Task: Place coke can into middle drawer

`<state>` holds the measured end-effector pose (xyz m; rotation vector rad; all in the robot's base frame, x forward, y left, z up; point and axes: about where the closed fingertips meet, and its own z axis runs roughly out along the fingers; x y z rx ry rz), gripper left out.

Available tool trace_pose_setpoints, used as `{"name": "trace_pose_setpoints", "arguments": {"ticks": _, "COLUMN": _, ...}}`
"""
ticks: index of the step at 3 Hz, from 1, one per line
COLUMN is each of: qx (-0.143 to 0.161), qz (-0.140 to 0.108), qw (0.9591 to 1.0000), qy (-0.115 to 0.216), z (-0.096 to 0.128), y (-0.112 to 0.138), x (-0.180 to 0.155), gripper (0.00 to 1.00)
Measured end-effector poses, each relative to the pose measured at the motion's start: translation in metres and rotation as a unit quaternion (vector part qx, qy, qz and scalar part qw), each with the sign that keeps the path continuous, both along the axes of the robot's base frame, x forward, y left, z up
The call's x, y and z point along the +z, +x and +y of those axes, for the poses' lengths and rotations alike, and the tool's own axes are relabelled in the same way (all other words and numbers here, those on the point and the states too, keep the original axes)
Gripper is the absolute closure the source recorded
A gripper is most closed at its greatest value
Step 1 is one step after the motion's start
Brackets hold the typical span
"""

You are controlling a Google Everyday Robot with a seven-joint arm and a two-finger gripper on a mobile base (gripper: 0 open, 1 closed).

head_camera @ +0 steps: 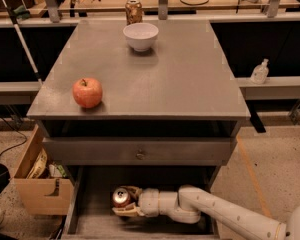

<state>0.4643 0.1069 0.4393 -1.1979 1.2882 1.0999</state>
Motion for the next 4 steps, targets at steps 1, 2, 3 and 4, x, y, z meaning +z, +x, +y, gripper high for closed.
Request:
{"name": "trace_pose_setpoints", "arguments": {"ticks": 1, "qx": 0.002, "qz": 0.0, "qw": 1.0, "qy": 0.001, "z": 0.0018, "y": -0.0008, "x": 0.0004, "gripper": 0.5}}
{"name": "trace_pose_setpoints", "arguments": {"ticks": 2, "qx": 0.003, "qz": 0.0, "qw": 1.0, "qy": 0.002, "z": 0.0033, "y": -0.0015, "x": 0.0008, "gripper": 0.28}}
{"name": "trace_pose_setpoints", "arguments": {"ticks": 3, "qx": 0.005, "qz": 0.001, "qw": 1.0, "qy": 0.003, "z": 0.0051, "y": -0.0023, "x": 0.0012, "gripper": 0.04}}
{"name": "trace_pose_setpoints", "arguments": {"ticks": 4, "qx": 0.005, "qz": 0.001, "qw": 1.0, "qy": 0.003, "z": 0.006, "y": -0.0027, "x": 0.0014, "gripper": 0.0}}
